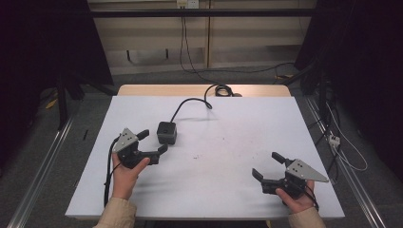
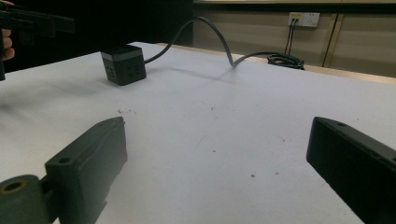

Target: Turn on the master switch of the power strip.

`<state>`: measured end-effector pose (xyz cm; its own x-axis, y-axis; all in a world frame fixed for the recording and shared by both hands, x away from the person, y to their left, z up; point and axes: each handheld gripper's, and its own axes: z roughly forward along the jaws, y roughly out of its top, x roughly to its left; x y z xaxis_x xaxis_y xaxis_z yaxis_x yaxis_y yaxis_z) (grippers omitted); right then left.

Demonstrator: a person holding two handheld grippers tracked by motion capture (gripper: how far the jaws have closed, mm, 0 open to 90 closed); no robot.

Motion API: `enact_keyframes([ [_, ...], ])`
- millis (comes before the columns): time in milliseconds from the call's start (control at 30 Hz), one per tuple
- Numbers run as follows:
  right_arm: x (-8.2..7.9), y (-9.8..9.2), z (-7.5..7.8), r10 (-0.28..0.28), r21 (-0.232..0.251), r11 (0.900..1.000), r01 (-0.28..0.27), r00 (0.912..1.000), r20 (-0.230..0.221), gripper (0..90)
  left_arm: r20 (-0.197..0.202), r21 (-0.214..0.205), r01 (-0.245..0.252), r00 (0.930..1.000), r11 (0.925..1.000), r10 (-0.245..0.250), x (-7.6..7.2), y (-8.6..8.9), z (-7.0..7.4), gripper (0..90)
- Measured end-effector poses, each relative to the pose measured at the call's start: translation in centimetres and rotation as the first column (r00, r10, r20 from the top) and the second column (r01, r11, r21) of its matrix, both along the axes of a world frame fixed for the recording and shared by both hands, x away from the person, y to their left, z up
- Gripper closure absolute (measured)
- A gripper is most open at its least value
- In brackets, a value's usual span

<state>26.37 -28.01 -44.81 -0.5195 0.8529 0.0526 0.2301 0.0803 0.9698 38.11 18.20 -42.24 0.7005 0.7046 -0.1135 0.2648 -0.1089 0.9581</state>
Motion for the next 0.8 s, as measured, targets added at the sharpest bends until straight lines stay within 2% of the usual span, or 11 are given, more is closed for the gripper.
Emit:
enact_keyframes([
  [267, 0.0, 0.2, 0.1, 0.006, -0.003, 1.0000, -0.006, 1.0000, 0.004, 4.8, 0.001, 0.005, -0.016, 0.9999, 0.9999, 0.016, 0.4, 0.1, 0.0, 8.7],
  [800, 0.2, 0.1, 0.0, 0.008, -0.002, 1.0000, -0.008, 1.0000, 0.001, 4.8, 0.007, -0.004, -0.029, 0.9995, 0.9996, 0.029, 2.2, -0.7, 0.4, 11.8],
])
